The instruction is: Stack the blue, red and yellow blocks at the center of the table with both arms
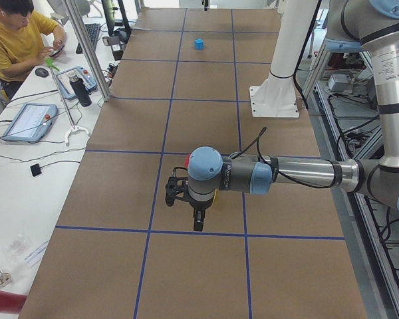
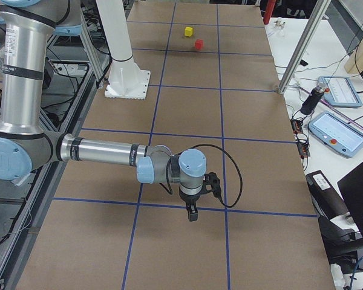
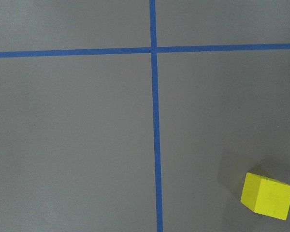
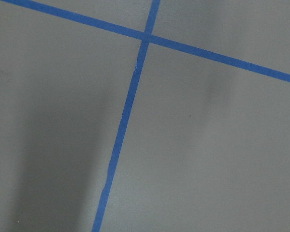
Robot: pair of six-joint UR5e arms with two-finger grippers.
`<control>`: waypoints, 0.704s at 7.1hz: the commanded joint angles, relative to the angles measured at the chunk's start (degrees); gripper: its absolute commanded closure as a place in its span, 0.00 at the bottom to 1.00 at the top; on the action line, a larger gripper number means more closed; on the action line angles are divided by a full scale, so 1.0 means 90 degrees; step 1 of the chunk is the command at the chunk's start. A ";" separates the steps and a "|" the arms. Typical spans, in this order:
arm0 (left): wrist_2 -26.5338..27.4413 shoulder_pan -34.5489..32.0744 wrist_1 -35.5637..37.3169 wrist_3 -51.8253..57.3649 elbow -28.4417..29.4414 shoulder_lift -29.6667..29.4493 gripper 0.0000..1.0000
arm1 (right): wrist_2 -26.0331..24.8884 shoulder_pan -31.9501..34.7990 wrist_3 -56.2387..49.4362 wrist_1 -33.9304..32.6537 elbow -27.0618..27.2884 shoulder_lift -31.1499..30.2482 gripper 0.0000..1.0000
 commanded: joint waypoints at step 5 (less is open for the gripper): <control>-0.0022 0.0000 0.0000 -0.0029 -0.0242 0.0001 0.00 | 0.0034 -0.0010 0.0000 0.0005 0.0224 0.0015 0.00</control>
